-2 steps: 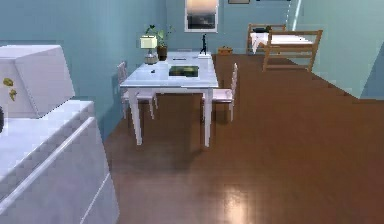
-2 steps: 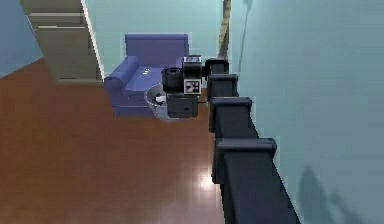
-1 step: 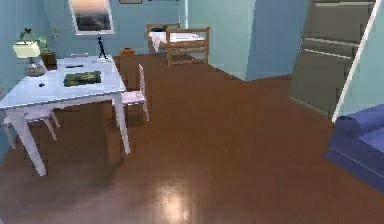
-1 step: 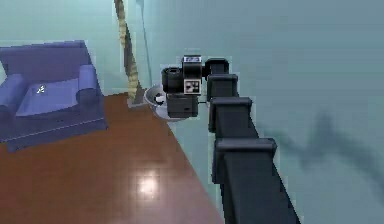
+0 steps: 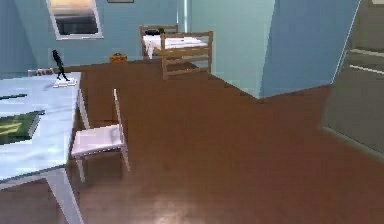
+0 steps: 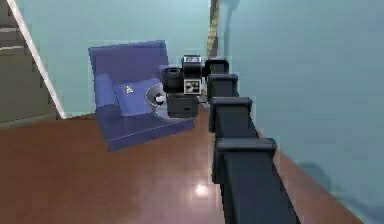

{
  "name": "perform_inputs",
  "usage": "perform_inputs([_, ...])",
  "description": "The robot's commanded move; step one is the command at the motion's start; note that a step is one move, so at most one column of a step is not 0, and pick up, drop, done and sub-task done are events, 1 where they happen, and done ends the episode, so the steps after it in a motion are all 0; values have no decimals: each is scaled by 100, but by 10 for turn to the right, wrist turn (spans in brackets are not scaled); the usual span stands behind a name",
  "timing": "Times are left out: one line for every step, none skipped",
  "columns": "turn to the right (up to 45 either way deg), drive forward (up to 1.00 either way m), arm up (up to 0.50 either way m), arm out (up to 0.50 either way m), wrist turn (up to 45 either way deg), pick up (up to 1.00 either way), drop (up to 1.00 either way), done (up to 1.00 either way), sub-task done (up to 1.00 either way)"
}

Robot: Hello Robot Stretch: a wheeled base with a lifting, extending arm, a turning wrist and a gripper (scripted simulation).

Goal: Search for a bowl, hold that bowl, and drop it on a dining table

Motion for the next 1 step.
perform_inputs([0, 100, 0, 0, 0, 0, 0, 0, 0])
